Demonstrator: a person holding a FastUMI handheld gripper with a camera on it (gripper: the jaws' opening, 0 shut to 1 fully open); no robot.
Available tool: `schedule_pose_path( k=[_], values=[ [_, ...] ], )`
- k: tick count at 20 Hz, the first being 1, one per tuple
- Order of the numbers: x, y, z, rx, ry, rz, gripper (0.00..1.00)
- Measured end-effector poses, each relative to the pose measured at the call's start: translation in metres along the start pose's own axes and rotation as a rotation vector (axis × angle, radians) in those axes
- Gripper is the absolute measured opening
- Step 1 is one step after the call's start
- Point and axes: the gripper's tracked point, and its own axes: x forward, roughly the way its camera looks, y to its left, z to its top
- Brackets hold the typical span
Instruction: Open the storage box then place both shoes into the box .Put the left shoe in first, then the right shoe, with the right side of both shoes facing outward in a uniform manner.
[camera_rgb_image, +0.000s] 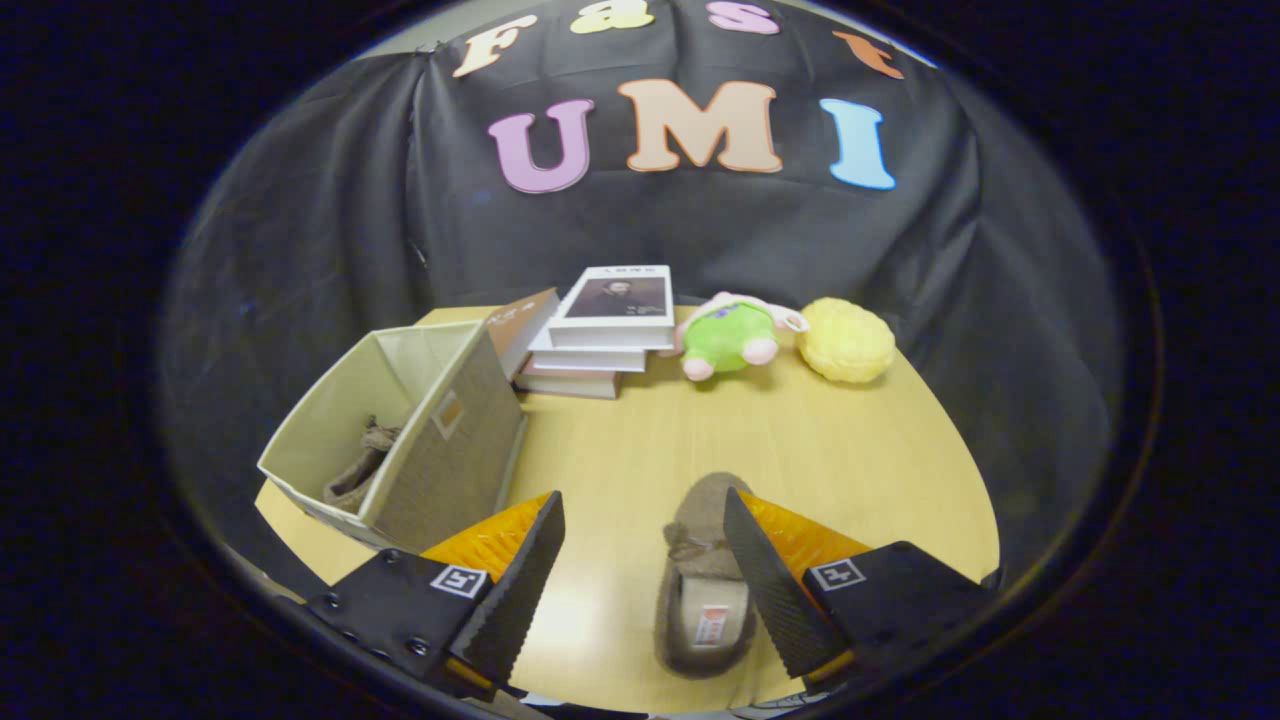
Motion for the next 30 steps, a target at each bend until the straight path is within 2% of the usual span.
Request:
schedule_pose_path(
  k=[5, 14, 18, 23, 27, 30],
  values=[
    [0.009, -0.047, -0.045, 0.016, 0.062, -0.06, 0.99],
    [0.036, -0.081, -0.107, 0.044, 0.222, -0.096, 0.78],
    [0.046, -0.076, -0.12, 0.065, 0.29, -0.084, 0.46],
    [0.049, -0.084, -0.122, 0.097, 0.334, -0.153, 0.04],
    [0.041, -0.081, -0.107, 0.23, 0.324, -0.171, 0.04],
    [0.036, -0.073, -0.084, 0.263, 0.297, -0.167, 0.04]
  ],
)
